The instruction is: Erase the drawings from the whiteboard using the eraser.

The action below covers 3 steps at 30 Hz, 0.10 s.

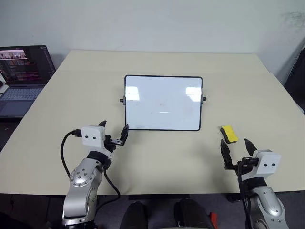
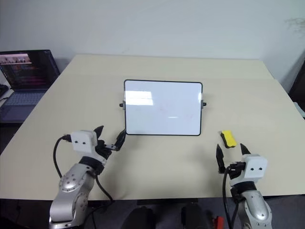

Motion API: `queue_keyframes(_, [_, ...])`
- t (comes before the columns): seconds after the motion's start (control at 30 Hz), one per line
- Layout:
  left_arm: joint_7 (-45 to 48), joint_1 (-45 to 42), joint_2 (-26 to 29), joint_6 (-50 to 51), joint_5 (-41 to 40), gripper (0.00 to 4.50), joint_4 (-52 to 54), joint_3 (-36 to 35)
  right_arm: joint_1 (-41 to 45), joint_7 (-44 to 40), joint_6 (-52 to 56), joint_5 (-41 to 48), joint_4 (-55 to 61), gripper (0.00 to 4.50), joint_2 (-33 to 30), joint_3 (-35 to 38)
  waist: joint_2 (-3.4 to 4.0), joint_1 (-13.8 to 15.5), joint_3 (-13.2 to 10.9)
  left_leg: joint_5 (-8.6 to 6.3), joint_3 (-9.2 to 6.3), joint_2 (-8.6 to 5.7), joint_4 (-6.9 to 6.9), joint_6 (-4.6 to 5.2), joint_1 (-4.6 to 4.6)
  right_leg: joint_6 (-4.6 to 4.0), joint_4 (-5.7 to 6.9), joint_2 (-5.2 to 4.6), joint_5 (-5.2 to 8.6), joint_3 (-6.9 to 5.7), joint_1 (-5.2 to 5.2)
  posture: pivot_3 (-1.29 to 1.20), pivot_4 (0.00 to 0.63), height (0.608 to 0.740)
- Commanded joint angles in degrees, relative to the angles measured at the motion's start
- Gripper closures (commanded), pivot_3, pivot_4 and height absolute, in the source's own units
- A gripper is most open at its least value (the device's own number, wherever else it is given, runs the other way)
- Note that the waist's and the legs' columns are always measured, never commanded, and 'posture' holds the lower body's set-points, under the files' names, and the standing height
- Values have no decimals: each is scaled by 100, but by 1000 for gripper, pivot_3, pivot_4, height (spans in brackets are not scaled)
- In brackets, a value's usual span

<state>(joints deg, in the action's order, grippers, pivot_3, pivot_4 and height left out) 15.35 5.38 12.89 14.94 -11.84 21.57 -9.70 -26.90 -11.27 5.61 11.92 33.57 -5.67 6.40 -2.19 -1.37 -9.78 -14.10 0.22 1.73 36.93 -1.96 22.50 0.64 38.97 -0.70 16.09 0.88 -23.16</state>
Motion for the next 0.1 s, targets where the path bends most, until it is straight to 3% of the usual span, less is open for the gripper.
queue_keyframes(0.03, [-180,-28,13,-101,61,0,196,-122,-72,0,-93,-11,262,28,-55,22,0,0,0,-1,1,1,1,-1,1,0,0,0,0,0,-1,0,150,740])
queue_keyframes(0.1, [-372,-116,-52,-159,156,0,54,-123,-31,-63,55,26,159,28,-180,61,-1,1,0,-1,3,-1,6,-1,1,1,-1,-1,-1,2,0,0,150,740])
